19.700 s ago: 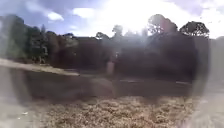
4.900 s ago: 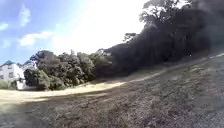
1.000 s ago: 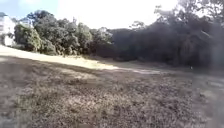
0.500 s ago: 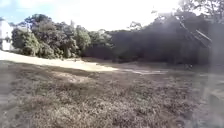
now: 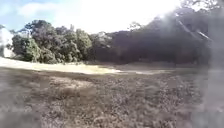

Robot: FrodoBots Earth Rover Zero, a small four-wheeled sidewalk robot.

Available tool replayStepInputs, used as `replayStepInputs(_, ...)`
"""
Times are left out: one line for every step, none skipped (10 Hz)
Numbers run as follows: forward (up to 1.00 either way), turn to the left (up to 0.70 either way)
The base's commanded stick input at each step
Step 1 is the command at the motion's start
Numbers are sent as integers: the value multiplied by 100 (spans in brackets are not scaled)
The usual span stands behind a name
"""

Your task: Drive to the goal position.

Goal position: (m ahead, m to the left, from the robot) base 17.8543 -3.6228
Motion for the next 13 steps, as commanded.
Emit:
replayStepInputs(70,0)
replayStepInputs(70,0)
replayStepInputs(70,0)
replayStepInputs(70,0)
replayStepInputs(70,0)
replayStepInputs(70,0)
replayStepInputs(70,0)
replayStepInputs(70,0)
replayStepInputs(70,0)
replayStepInputs(70,3)
replayStepInputs(70,8)
replayStepInputs(70,23)
replayStepInputs(70,28)
